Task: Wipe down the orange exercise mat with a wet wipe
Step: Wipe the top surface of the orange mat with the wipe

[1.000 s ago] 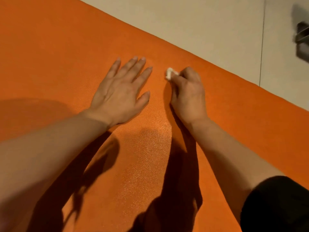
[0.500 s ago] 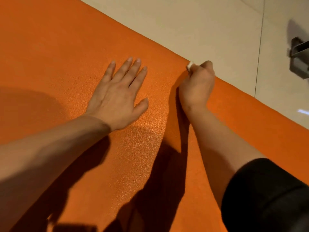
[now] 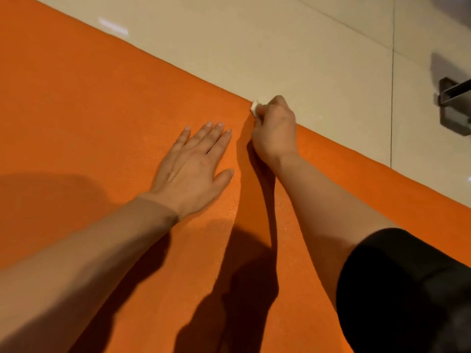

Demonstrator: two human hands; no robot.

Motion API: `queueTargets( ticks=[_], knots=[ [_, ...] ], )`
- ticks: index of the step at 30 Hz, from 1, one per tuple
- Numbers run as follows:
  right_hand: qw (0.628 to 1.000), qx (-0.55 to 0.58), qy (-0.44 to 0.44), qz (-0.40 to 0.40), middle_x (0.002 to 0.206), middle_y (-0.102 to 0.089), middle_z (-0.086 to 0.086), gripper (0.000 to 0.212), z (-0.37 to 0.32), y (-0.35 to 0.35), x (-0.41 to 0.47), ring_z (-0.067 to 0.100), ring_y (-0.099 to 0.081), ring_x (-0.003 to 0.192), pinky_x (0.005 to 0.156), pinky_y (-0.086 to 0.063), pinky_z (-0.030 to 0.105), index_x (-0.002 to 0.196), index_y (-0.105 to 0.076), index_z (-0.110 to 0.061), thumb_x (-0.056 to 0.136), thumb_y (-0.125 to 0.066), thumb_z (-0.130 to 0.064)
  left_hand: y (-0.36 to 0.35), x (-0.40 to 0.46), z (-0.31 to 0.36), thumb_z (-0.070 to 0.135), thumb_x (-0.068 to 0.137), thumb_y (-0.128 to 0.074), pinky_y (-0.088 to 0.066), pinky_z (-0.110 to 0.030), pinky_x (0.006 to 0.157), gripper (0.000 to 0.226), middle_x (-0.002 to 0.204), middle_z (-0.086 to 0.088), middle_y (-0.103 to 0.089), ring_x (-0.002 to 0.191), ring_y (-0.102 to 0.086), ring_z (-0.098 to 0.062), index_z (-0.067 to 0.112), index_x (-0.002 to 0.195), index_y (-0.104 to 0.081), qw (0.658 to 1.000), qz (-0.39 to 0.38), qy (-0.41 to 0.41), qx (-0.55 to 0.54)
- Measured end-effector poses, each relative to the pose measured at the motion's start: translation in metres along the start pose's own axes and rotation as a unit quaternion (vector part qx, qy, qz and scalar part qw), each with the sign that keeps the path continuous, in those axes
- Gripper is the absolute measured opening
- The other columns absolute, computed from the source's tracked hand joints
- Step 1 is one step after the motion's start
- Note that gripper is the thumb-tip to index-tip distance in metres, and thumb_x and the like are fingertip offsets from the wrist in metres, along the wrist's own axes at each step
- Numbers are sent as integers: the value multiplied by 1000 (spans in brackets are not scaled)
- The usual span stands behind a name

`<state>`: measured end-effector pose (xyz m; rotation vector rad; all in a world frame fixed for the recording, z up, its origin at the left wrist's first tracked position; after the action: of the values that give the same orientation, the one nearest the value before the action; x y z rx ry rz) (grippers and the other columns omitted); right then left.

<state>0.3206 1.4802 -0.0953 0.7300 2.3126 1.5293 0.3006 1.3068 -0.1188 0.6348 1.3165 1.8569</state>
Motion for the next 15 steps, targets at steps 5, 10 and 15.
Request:
queueTargets(
  ticks=[5, 10, 15],
  knots=[
    [990, -25, -111, 85, 95, -38, 5, 26, 21, -4, -11, 25, -47, 82, 63, -25, 21, 107, -68, 2, 96, -44, 0, 22, -7, -39, 40, 99, -31, -3, -24, 116, 60, 159, -1, -22, 146, -21, -14, 17, 154, -20, 996, 63, 53, -19],
    [993, 41, -82, 77, 101, -47, 12, 25, -48, -41, 16, 31, -54, 91, 68, -29, 26, 91, -67, 4, 95, -42, -1, 11, -7, -49, 39, 100, -20, -9, -37, 121, 59, 159, -6, -19, 147, -18, -17, 13, 153, -23, 997, 43, 45, 50],
    [999, -9, 18, 28, 106, -49, 14, 24, -49, -38, 16, 30, -49, 94, 68, -32, 28, 94, -65, 2, 88, -42, 7, 9, -8, -52, 41, 100, -18, -5, -35, 121, 60, 160, -3, -14, 148, -12, -13, 15, 154, -18, 997, 41, 38, 55]
  ],
)
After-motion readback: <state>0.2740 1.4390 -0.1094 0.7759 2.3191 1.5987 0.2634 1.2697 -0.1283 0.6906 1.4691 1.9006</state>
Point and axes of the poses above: each hand's wrist, its own x-axis towards the middle knuckle, its own y-axis out of the back of the hand, z = x × y, the point moved 1 cm from there along x, towards the middle knuckle
